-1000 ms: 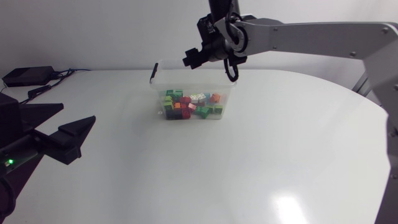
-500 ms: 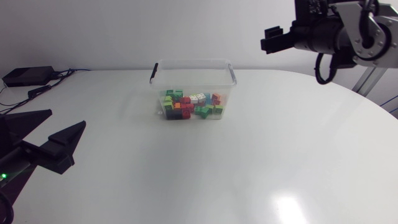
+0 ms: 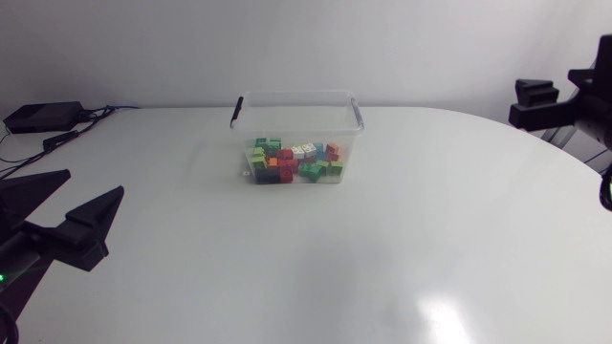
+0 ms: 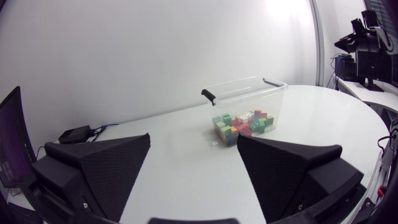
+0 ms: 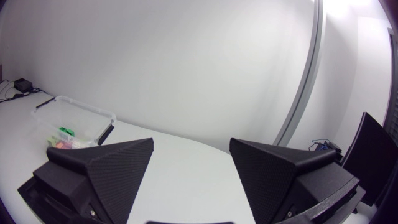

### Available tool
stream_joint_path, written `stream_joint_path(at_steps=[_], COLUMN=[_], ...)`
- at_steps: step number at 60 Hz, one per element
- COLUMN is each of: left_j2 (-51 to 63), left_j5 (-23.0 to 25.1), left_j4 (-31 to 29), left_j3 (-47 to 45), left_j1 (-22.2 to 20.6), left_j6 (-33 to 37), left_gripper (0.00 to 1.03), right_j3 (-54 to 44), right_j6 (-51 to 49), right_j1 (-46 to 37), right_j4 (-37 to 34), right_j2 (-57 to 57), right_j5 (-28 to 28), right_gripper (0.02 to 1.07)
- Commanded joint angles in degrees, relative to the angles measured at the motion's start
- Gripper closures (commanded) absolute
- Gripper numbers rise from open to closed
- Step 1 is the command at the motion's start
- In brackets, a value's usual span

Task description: Place the duplo bricks in the container

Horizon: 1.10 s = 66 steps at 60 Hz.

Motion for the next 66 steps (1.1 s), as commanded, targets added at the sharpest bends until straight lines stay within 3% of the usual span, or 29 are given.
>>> stream_joint_path(at_steps=[1, 21, 45, 56, 66], left_j2=[-1.44, -5.31, -10.3, -12.51, -14.47], left_j5=[0.44, 0.35, -2.52, -3.82, -4.98], left_j4=[0.57, 0.39, 6.99, 10.05, 12.75], left_j3=[-1.67, -2.9, -11.91, -16.06, -19.73], left_j1=[0.63, 1.69, 2.26, 2.53, 2.76], left_j6=[0.67, 1.11, -4.61, -7.29, -9.66], left_gripper=[0.06, 0.07, 0.07, 0.07, 0.07], right_j3=[-4.66, -16.79, -28.31, -33.67, -38.41], right_j6=[-1.12, -3.06, 4.79, 8.47, 11.73], right_j1=[-1.93, -4.65, -2.4, -1.35, -0.42], right_j4=[0.61, 0.61, -0.49, -1.01, -1.47], right_j2=[-4.8, -20.89, -33.41, -39.2, -44.32], right_j5=[-1.15, -2.99, -4.13, -4.67, -5.14], right_gripper=[0.18, 0.18, 0.18, 0.07, 0.07])
